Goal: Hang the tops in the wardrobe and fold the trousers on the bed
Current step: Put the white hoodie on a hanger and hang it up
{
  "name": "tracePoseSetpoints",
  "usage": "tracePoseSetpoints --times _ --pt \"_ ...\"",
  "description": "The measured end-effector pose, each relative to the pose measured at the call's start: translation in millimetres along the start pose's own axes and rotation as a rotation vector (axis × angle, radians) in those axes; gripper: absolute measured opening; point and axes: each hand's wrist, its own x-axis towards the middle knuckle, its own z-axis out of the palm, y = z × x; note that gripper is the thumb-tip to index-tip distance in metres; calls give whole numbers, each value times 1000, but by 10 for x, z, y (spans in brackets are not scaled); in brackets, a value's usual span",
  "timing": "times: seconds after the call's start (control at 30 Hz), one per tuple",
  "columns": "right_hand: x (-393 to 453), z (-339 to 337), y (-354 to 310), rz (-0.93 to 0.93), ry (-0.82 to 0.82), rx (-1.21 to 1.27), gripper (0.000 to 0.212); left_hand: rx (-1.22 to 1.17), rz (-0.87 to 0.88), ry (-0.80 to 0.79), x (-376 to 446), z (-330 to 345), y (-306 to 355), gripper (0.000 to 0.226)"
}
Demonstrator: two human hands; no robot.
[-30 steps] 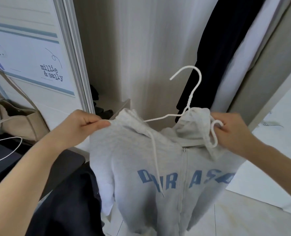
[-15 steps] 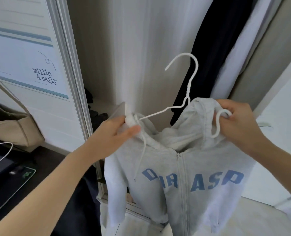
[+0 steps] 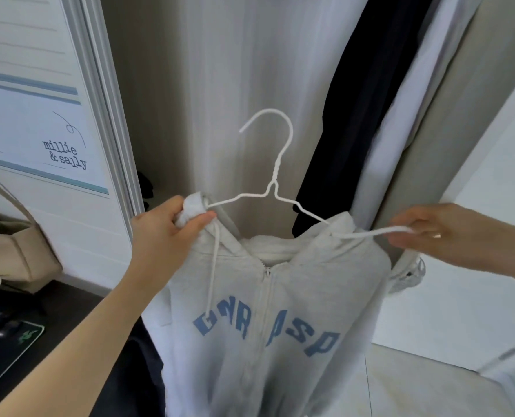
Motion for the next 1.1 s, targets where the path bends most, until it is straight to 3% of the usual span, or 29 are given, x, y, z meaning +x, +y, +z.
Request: tracePoseSetpoints --times 0.07,0.13,0.23,0.37,0.43,0.5,0.6,0.73,0.8,0.9,1.1 --pt "-26 5 -70 -13 -70 -15 78 27 6 -1 -11 4 -1 62" --pt "22 182 -193 -105 -60 116 90 52 7 -13 -23 4 -8 65" --pt "155 660 -382 -277 61 -9 71 36 11 -21 -10 -22 -5 59" --pt "364 1116 -358 -588 571 -403 42 28 -2 17 69 -148 -61 62" --pt "460 1170 -375 -666 753 -506 39 38 -9 36 117 -204 -122 73" --pt "530 1168 -412 -708 823 -552 51 57 -12 42 159 -261 -153 75" --pt "575 1000 -493 -743 857 -571 63 96 12 16 195 -310 -118 65" --pt "578 719 -744 -730 913 -499 27 72 60 102 254 -331 -101 46" --pt "569 603 -859 -701 932 -470 17 188 189 151 327 -332 -95 48" --pt "536 440 -945 -632 955 -410 22 325 385 110 427 -289 -8 45" --pt "487 59 -1214 -449 875 -158 20 326 441 74 1013 -152 249 44"
